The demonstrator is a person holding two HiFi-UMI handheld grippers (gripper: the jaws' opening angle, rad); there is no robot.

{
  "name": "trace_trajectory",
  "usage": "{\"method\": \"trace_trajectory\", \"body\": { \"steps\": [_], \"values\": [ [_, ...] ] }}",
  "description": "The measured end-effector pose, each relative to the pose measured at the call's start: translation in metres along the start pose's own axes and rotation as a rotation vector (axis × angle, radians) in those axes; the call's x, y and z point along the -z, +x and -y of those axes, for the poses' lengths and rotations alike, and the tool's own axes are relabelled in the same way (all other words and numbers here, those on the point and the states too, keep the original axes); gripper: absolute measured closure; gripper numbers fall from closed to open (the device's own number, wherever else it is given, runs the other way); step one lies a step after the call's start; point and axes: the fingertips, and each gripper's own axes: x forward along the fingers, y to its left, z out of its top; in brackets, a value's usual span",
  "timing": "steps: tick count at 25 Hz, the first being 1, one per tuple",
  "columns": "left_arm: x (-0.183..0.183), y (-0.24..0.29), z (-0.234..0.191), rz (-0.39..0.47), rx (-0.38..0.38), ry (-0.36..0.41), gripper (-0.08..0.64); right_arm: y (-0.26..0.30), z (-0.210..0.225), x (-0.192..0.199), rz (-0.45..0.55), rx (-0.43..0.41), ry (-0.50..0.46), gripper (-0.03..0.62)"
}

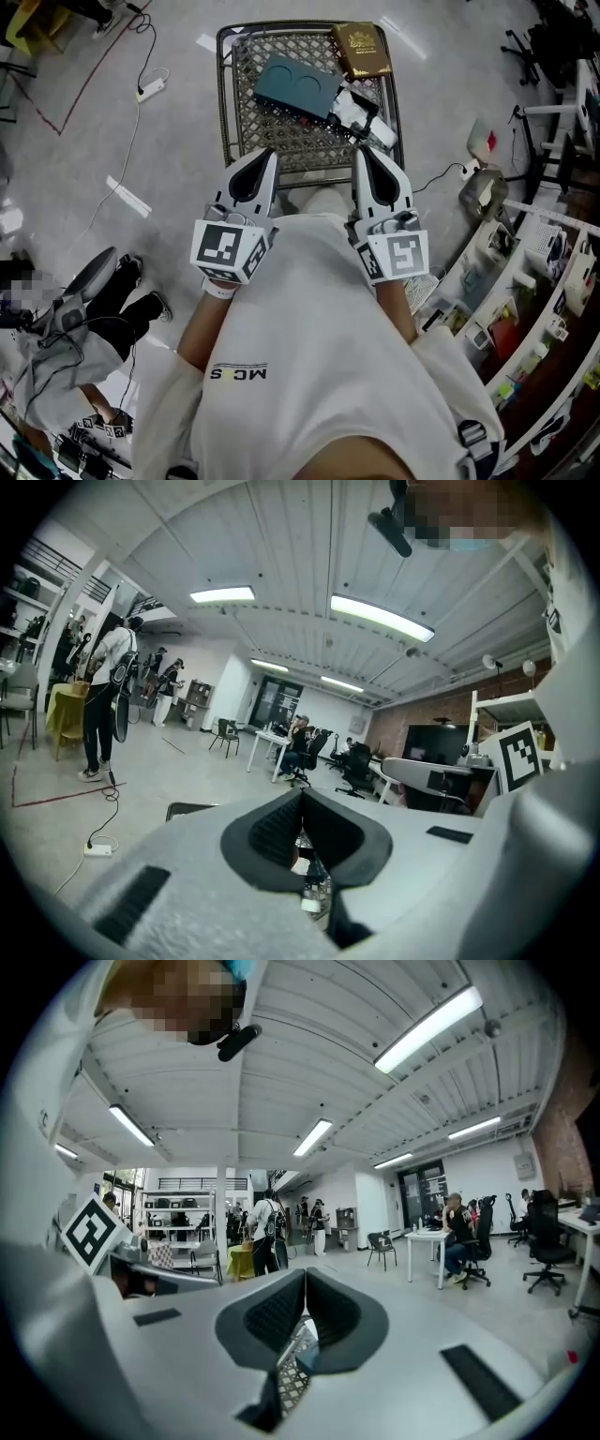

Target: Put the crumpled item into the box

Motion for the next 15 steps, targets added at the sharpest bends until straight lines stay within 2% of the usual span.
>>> {"method": "trace_trajectory", "body": {
  "steps": [10, 15],
  "values": [
    [0.0035, -0.0048, 0.0041, 0.008, -0.002, -0.016, 0.54, -0.0029, -0.0027, -0.0031, -0.001, -0.02, -0.003, 0.572],
    [0.0069, -0.0055, 0.0075, -0.006, 0.007, -0.016, 0.54, -0.0089, -0.0008, 0.0017, -0.006, -0.005, 0.03, 0.572]
  ]
}}
